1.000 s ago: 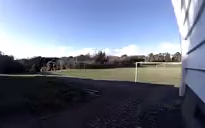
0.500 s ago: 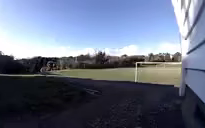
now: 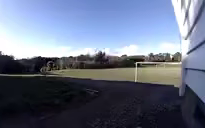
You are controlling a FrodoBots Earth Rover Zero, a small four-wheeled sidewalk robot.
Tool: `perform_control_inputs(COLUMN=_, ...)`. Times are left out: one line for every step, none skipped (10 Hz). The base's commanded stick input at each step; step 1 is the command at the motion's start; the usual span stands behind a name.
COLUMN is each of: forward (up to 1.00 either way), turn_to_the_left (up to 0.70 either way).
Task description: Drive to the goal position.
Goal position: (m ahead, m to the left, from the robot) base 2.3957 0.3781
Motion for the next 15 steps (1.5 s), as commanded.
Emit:
perform_control_inputs(forward=0.01, turn_to_the_left=0.00)
perform_control_inputs(forward=0.04, turn_to_the_left=0.00)
perform_control_inputs(forward=0.04, turn_to_the_left=0.00)
perform_control_inputs(forward=0.04, turn_to_the_left=0.00)
perform_control_inputs(forward=0.04, turn_to_the_left=0.00)
perform_control_inputs(forward=0.04, turn_to_the_left=0.00)
perform_control_inputs(forward=0.04, turn_to_the_left=0.00)
perform_control_inputs(forward=0.04, turn_to_the_left=0.00)
perform_control_inputs(forward=0.04, turn_to_the_left=0.00)
perform_control_inputs(forward=0.04, turn_to_the_left=0.00)
perform_control_inputs(forward=0.02, turn_to_the_left=0.00)
perform_control_inputs(forward=0.00, turn_to_the_left=0.00)
perform_control_inputs(forward=0.00, turn_to_the_left=0.00)
perform_control_inputs(forward=0.02, turn_to_the_left=0.00)
perform_control_inputs(forward=0.00, turn_to_the_left=0.00)
